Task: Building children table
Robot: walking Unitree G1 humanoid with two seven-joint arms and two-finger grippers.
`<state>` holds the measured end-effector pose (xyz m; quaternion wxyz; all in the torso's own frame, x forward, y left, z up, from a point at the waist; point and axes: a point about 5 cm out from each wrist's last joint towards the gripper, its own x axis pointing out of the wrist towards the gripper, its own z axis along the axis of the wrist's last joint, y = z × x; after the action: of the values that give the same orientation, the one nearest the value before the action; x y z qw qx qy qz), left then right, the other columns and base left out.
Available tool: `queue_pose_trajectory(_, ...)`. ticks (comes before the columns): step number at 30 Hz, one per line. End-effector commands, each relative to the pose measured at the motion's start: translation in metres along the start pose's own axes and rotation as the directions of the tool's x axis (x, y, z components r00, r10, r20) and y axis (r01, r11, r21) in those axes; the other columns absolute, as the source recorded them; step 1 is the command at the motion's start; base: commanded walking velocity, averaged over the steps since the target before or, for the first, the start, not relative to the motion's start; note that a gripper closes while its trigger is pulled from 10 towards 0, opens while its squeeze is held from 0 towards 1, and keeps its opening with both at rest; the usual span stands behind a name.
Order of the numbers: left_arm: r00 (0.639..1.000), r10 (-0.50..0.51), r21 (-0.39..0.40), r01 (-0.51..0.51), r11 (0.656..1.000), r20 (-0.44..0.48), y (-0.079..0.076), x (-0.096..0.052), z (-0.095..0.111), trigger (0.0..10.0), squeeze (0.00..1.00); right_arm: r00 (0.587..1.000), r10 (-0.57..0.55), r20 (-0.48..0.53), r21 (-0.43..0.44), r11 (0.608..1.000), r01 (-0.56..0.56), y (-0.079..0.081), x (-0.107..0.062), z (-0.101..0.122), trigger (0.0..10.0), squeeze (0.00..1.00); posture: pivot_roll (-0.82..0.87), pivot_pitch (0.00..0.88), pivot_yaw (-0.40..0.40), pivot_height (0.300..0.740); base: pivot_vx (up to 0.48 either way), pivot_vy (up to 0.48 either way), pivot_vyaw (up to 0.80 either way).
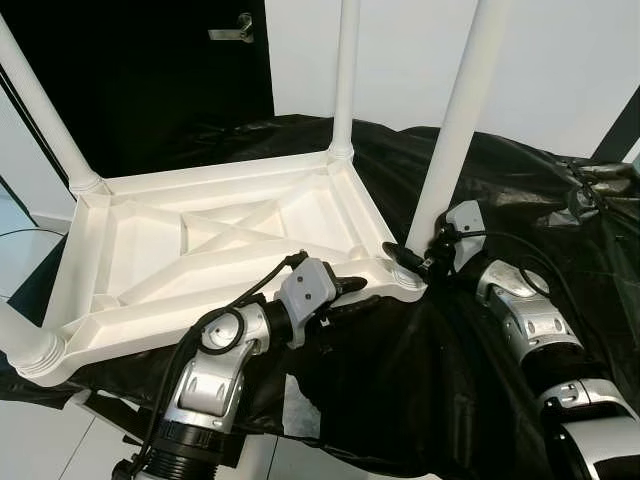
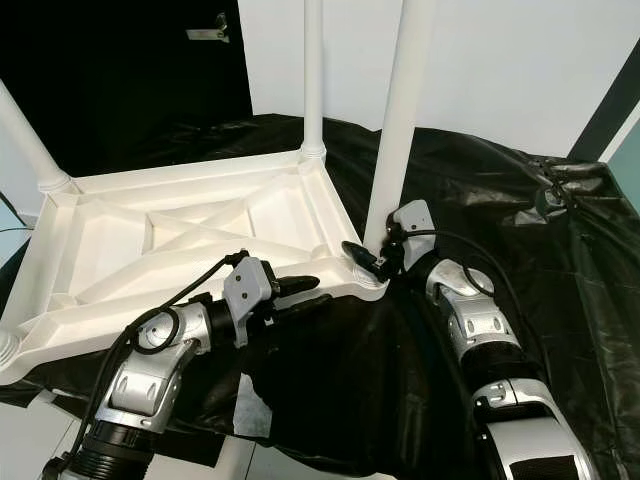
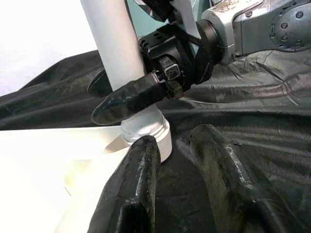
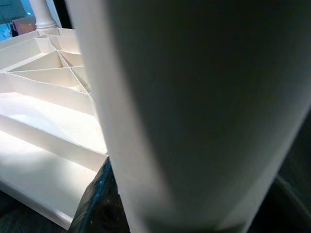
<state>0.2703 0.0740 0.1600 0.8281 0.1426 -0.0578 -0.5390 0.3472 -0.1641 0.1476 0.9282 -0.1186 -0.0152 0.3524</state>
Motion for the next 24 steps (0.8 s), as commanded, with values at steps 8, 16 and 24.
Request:
queue_pose_trajectory(8, 0.989, 0.150, 0.008, -0.150, 0.989, 0.004, 0.007, -0.001, 0.001, 10.0, 0.00, 0.988, -0.143, -0.051, -0.003, 0.990, 0.143, -0.002, 0.000, -0.010, 10.0, 0.00, 0.01, 0.000, -0.047, 0.740, 0.000, 0.000, 0.00)
queue_pose_trajectory(16, 0.991, 0.136, 0.000, -0.136, 0.991, 0.006, 0.004, 0.000, 0.001, 10.0, 0.00, 0.902, -0.425, -0.072, 0.092, 0.898, 0.430, 0.012, 0.004, -0.015, 10.0, 0.00, 0.01, 0.000, -0.033, 0.740, 0.000, 0.000, 0.00)
queue_pose_trajectory(24, 0.992, 0.122, 0.001, -0.122, 0.992, 0.006, 0.004, 0.000, 0.001, 10.0, 0.00, 0.809, -0.579, -0.099, 0.118, 0.800, 0.588, 0.041, 0.011, -0.019, 10.0, 0.00, 0.00, 0.000, -0.031, 0.740, 0.000, 0.000, 0.00)
